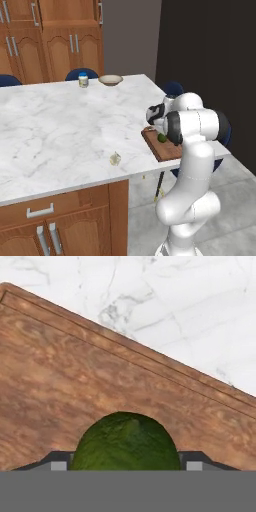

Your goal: Open the cabinet. Place the bowl and condiment on the counter. Then place the lime and garlic on the cutting board.

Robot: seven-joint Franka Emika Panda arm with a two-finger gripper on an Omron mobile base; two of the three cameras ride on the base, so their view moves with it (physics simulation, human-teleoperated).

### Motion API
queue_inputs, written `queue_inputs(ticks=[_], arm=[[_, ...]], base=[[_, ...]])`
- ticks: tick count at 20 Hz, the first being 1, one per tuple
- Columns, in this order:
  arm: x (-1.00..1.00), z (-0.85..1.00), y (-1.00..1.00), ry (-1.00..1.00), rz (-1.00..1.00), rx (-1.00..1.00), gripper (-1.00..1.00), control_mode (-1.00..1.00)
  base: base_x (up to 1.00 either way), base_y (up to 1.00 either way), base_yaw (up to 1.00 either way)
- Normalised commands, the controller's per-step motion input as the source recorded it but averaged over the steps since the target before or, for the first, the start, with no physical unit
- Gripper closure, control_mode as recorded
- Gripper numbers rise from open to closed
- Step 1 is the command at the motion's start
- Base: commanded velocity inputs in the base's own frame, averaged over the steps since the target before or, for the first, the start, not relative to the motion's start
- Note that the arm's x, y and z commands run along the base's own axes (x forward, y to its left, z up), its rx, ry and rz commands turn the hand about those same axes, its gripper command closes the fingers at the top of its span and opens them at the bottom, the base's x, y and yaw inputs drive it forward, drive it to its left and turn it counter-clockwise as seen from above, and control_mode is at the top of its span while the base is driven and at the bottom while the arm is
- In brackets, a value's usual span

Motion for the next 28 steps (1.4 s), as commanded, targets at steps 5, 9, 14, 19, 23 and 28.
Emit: queue_inputs(ticks=[5, 9, 14, 19, 23, 28], arm=[[-0.03, 0.32, 0.01, -0.01, 0.0, 0.0, -1.0, -1.0], [-0.58, 0.49, 0.18, -0.13, 0.03, 0.0, -1.0, -1.0], [-1.0, 0.3, 0.9, -0.04, 0.23, 0.0, -1.0, -1.0], [-0.95, 0.37, 1.0, 0.0, 0.46, 0.0, -1.0, -1.0], [-0.81, 0.34, 1.0, 0.0, 0.43, 0.0, -1.0, -1.0], [-0.58, 0.06, 1.0, 0.0, 0.38, 0.0, -1.0, -1.0]], base=[[0.0, 0.0, 0.0], [0.0, 0.0, 0.0], [0.0, 0.0, 0.0], [0.0, 0.0, 0.0], [0.0, 0.0, 0.0], [0.0, 0.0, 0.0]])
